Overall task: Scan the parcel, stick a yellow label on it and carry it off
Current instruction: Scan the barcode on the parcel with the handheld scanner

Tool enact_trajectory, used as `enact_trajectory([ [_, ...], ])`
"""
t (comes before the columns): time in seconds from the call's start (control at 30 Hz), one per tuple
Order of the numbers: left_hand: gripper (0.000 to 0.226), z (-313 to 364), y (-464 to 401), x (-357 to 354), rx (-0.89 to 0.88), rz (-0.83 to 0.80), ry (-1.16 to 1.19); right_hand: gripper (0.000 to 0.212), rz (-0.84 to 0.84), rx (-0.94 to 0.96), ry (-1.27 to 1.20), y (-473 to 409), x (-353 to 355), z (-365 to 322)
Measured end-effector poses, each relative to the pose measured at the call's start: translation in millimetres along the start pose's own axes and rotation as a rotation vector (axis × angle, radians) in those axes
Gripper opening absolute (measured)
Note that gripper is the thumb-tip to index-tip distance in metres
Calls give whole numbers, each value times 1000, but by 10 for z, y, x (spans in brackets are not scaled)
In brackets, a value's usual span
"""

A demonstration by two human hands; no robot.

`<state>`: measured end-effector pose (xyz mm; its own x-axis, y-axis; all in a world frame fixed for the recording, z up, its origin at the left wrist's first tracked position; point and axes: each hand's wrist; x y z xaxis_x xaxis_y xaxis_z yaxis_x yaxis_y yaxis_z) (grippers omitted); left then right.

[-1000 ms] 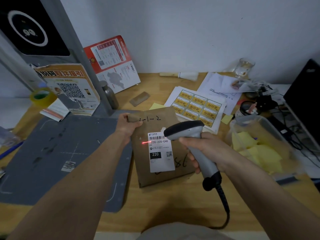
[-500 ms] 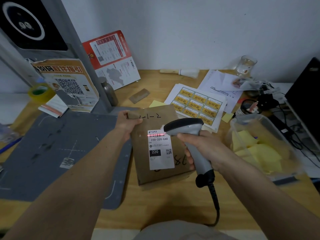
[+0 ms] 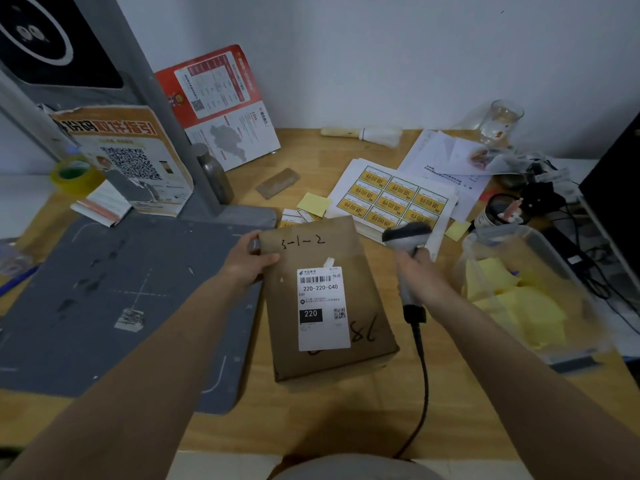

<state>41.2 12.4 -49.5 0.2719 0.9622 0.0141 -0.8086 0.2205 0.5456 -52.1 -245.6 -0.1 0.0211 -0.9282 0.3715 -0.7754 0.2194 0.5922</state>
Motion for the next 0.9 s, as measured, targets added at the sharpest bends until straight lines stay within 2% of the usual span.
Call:
enact_trajectory([
  [0.07, 67, -38, 16, -19, -6, 27, -22, 71, 74, -80, 148, -190, 10, 205],
  [0.1, 66, -50, 37, -45, 0, 40, -36, 72, 124, -85, 235, -248, 9, 274],
  [0.13, 64, -62, 60, -70, 11, 49, -44, 63, 139, -98, 237, -290, -18, 338],
  [0.2, 61, -108, 93, -97, 26, 38, -28, 37, 51, -110, 130, -355, -117, 494],
  [0.27, 61, -147, 126, -88, 32, 11, -23, 32, 8, -80, 95, -494, -218, 674],
  [0.37, 59, -163, 163, -79, 42, 3, -48, 36, -3, -86, 115, -932, -293, 1128],
  [0.53, 51, -178, 182, -121, 37, 38, -15, 32, -5, -130, 71, -587, -187, 808],
  [0.63, 34, -159, 170, -138, 18, 206, 112, 26, 89, -71, 84, -605, -56, 762],
  [0.7, 25, -131, 142, -118, -12, 351, 207, 6, 75, 22, 88, -630, -1, 661],
  [0.73, 19, -118, 121, -95, -27, 400, 239, 10, 68, 58, 87, -671, 11, 608],
  [0.83, 26, -52, 51, -22, -46, 448, 302, 21, 71, 162, 95, -744, -26, 313],
  [0.9, 31, 11, -8, 28, -40, 450, 317, 19, 71, 224, 97, -761, -93, 66],
])
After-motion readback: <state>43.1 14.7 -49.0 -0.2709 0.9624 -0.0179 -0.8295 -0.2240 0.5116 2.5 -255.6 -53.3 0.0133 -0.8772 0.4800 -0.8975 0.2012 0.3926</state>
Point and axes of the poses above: each hand's wrist, its own y-axis away from the middle knuckle, its own x-axis out of the back of the hand, z = x × y, and after that the axes turned 11 degrees about -z, right-handed
